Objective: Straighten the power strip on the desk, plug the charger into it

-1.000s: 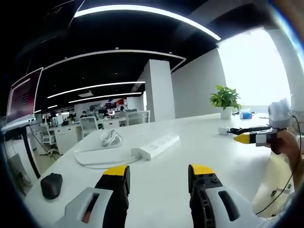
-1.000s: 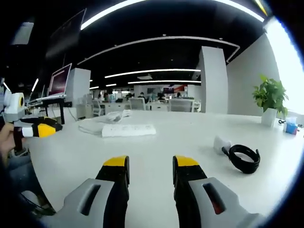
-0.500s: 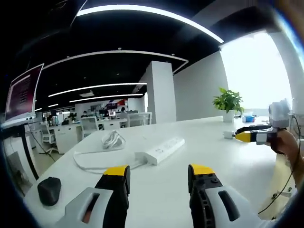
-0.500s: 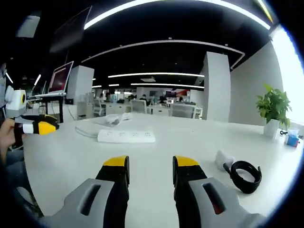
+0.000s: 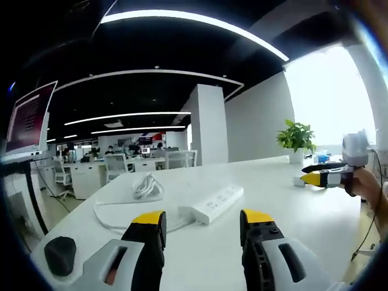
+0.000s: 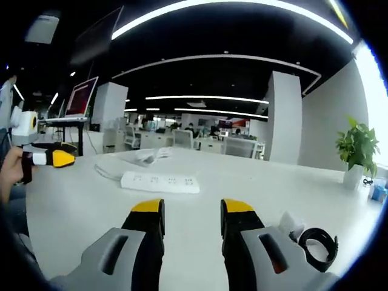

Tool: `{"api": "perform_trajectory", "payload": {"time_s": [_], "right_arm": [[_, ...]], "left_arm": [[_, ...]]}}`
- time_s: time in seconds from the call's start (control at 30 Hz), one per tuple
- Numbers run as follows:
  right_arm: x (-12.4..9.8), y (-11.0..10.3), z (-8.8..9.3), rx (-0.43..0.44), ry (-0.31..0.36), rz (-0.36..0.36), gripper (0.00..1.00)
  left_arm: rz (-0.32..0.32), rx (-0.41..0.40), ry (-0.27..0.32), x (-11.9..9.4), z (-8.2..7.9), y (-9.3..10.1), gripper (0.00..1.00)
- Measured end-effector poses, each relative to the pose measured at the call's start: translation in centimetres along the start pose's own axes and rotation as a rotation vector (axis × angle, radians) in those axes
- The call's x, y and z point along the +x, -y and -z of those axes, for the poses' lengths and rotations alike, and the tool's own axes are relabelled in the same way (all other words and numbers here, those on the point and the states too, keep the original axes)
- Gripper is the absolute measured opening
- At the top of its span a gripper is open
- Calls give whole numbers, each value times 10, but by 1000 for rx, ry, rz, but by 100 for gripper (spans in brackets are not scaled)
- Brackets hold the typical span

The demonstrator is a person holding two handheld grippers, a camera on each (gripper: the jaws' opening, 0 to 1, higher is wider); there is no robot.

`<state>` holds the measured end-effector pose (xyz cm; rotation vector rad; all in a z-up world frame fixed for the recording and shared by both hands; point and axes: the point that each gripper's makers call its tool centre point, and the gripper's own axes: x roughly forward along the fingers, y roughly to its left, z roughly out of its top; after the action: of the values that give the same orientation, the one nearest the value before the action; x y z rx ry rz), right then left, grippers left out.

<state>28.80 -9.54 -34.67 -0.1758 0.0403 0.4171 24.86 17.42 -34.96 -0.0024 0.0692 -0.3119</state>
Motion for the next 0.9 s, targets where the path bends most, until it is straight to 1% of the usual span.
{"api": "perform_trajectory", "payload": {"time_s": [0.13,0.27,0.43,0.5,0.57,0.73,0.83,0.9], "right_arm": [[11,1,-3,6,0,-20,35],[20,4,-6,14,2,-35,36],[34,9,-8,2,-6,-62,36],[39,12,-6,-32,-15,-60,37],[44,14,-4,-42,-21,-57,37],[54,16,0,-44,-39,-80,37],[60,15,5,-44,-53,-95,37],[63,15,7,-45,-59,-102,37]], "left_arm": [[-11,1,-9,6,-2,-6,50],[-28,-8,1,15,-8,-15,50],[-22,10,-4,27,-12,-19,50],[-17,10,-4,31,-11,-19,50],[-12,5,-10,35,-10,-19,50],[10,6,-35,44,-5,-16,50],[36,0,-24,48,-7,-13,50],[43,-1,-29,51,-6,-12,50]]}}
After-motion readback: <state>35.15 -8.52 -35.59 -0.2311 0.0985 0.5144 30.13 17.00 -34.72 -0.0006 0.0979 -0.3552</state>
